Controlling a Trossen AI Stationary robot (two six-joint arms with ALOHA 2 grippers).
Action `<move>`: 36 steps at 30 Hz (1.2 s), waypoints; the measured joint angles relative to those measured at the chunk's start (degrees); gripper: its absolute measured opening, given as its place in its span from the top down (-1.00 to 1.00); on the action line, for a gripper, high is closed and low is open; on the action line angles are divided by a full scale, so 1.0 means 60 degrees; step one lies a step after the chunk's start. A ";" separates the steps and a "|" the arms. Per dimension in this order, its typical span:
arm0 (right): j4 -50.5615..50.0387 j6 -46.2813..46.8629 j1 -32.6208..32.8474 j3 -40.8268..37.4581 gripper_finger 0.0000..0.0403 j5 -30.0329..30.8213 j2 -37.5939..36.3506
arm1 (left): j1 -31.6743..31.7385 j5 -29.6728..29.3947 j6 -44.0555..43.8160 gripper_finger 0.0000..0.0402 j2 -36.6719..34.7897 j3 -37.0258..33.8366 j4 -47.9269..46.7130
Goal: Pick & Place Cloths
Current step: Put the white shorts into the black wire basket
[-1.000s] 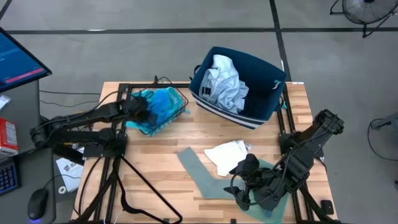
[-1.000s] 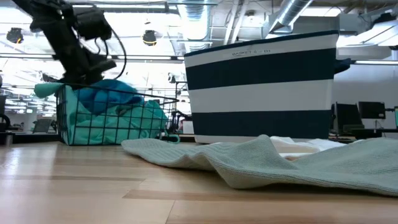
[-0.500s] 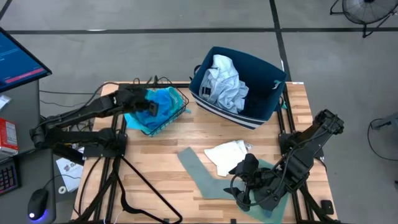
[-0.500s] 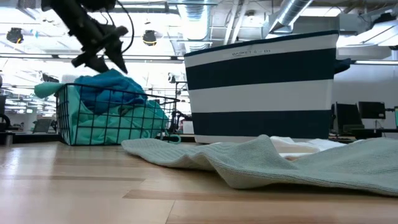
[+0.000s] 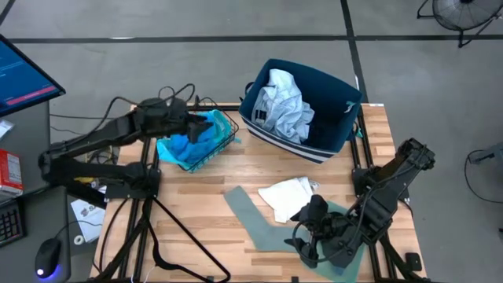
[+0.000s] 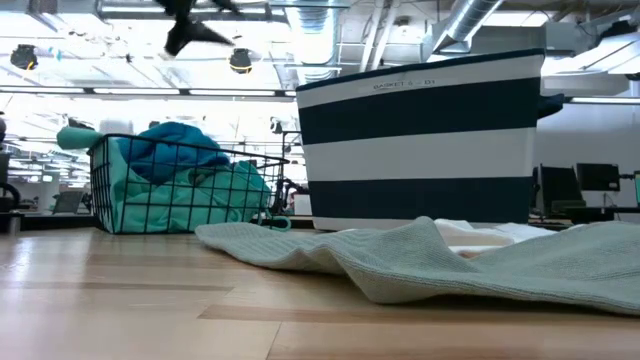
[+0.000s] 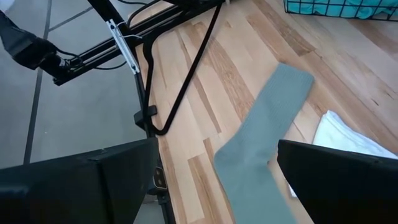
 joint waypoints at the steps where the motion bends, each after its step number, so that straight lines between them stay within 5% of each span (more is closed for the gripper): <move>1: -0.0020 0.0000 -0.0002 0.0000 -0.60 0.0001 0.0000 | -0.0352 0.0007 0.0002 -0.08 0.0084 0.0000 0.0415; 14: -0.0096 0.0028 -0.0006 0.0000 -0.60 0.0007 0.0000 | -0.4323 -0.1023 0.1437 -0.05 0.4333 -0.0011 0.3838; 26: -0.0060 0.0186 -0.0010 0.0000 -0.60 0.0029 0.0000 | -0.4559 -0.1180 0.1721 -0.17 0.8138 -0.0015 0.7499; 36: -0.0059 0.0204 -0.0010 0.0000 -0.60 0.0022 0.0000 | -0.4655 -0.1224 0.2652 -0.37 0.9661 -0.0015 0.8735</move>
